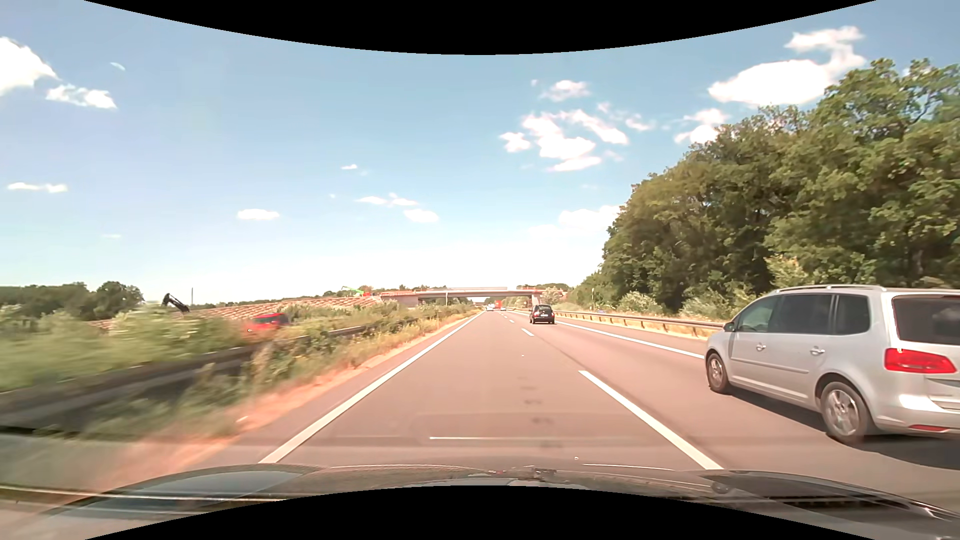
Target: Follow the waypoints while adhering to traffic rules and regulations
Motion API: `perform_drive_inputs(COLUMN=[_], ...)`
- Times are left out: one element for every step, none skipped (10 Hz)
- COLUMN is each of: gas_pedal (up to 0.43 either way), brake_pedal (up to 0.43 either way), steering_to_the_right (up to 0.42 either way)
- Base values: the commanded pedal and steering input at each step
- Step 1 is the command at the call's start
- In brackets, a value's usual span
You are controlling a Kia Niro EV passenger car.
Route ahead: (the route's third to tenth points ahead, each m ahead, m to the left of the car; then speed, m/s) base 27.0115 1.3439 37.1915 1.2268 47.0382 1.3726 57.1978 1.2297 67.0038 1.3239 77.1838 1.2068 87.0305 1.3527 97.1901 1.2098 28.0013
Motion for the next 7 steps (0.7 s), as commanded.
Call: perform_drive_inputs(gas_pedal=[0.150,0.150,0.150,0.150,0.150,0.150,0.150], brake_pedal=[0.000,0.000,0.000,0.000,0.000,0.000,0.000], steering_to_the_right=[-0.003,-0.003,-0.003,-0.002,-0.002,-0.002,-0.002])
